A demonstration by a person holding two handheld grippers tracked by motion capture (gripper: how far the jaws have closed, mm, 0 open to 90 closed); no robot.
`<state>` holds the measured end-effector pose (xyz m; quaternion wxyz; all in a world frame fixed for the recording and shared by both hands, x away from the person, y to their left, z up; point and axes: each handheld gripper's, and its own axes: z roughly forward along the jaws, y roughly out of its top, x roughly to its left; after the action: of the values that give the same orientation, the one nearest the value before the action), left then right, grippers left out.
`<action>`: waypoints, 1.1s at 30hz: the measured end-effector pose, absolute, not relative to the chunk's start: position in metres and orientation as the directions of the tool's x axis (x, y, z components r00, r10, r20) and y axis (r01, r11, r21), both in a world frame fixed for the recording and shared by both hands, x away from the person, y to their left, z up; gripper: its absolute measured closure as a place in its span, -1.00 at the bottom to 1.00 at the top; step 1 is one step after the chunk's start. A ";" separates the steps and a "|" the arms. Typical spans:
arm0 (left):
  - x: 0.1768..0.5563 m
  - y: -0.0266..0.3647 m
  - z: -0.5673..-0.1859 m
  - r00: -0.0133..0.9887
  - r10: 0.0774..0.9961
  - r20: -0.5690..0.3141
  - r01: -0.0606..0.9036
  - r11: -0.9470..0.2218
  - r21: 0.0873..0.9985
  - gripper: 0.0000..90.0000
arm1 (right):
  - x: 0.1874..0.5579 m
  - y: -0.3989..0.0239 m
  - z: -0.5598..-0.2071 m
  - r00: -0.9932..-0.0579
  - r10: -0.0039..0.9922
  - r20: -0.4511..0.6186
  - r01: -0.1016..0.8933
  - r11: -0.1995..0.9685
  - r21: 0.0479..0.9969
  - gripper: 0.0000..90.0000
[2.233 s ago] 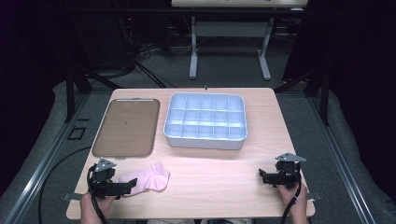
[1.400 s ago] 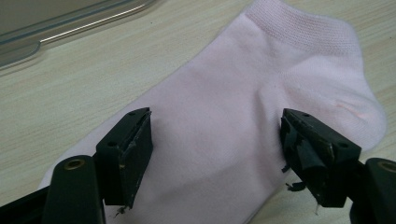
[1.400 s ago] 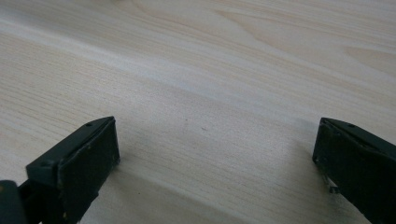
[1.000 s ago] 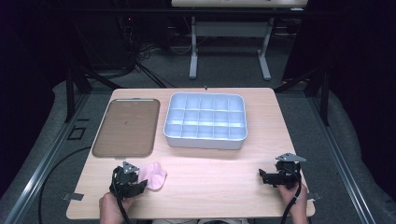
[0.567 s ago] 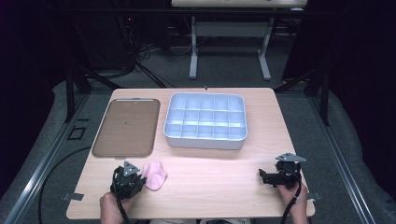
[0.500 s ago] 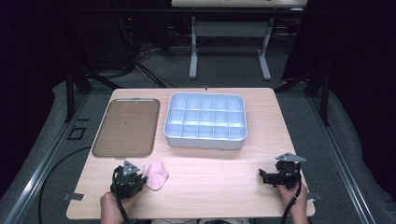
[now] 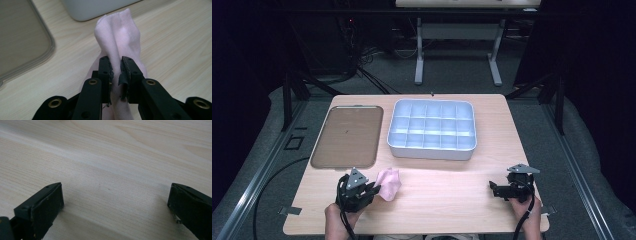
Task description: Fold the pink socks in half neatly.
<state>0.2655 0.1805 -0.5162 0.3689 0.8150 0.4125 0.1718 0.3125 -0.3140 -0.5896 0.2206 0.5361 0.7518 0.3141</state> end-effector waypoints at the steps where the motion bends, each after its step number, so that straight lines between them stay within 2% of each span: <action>1: 0.265 0.179 -0.514 0.603 0.797 -0.025 0.542 -0.387 0.746 0.73 | 0.312 -0.314 -0.590 -0.328 0.945 0.005 0.667 0.228 0.709 -1.00; 9: 0.266 0.156 -0.504 0.650 0.759 -0.031 0.501 -0.398 0.769 0.72 | 0.312 -0.314 -0.590 -0.328 0.945 0.005 0.668 0.228 0.709 -1.00; 20: 0.272 0.126 -0.508 0.701 0.711 -0.054 0.477 -0.411 0.777 0.72 | 0.312 -0.314 -0.590 -0.328 0.944 0.005 0.668 0.228 0.709 -1.00; 33: 0.278 0.088 -0.517 0.740 0.665 -0.107 0.484 -0.416 0.770 0.71 | 0.312 -0.314 -0.590 -0.328 0.945 0.005 0.667 0.228 0.709 -1.00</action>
<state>0.2782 0.0882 -0.5169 0.4167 0.8344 0.3443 0.1080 0.3124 -0.3141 -0.5896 0.2206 0.5360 0.7519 0.3141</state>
